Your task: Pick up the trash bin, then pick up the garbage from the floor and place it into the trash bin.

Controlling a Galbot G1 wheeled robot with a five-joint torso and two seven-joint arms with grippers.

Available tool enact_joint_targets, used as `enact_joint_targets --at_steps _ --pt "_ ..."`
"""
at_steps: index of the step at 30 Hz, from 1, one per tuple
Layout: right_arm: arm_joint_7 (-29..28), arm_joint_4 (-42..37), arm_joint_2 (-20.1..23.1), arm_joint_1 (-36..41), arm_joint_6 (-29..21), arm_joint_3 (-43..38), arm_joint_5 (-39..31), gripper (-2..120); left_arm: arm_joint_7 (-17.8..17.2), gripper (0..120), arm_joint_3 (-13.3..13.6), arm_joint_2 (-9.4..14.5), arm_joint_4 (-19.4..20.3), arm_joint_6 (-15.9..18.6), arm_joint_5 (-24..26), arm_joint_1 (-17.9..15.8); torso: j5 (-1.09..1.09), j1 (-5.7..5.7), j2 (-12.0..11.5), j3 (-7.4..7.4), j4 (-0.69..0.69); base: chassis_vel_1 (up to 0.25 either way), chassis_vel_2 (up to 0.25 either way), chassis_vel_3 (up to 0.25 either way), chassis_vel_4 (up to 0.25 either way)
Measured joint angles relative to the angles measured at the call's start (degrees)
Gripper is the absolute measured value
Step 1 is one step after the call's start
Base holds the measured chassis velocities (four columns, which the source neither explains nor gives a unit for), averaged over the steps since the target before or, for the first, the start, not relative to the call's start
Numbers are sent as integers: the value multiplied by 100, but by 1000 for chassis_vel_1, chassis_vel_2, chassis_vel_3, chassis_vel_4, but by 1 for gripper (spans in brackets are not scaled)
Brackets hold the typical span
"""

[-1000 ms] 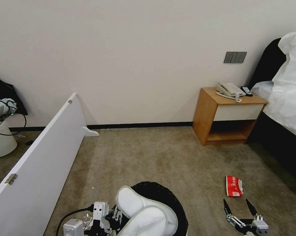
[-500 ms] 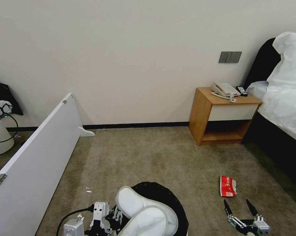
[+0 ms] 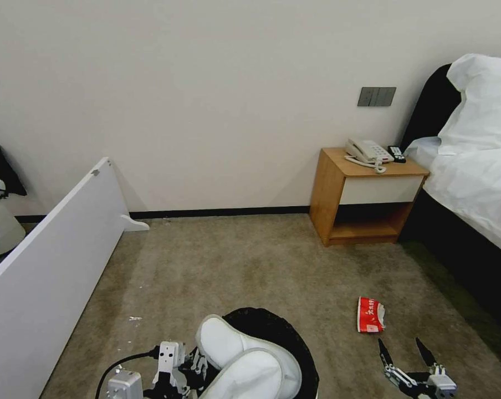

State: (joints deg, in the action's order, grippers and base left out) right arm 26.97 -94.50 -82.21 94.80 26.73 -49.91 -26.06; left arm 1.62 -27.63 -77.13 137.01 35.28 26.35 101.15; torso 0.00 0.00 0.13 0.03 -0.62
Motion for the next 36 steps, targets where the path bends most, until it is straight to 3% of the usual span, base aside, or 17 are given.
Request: enact_joint_targets --at_steps 36 --pt "98 94 -2 -36 184 -48 52 100 -2 4 17 -16 -28 0 -9 -16 2 0 -1 0 1 -133 -123 139 123"
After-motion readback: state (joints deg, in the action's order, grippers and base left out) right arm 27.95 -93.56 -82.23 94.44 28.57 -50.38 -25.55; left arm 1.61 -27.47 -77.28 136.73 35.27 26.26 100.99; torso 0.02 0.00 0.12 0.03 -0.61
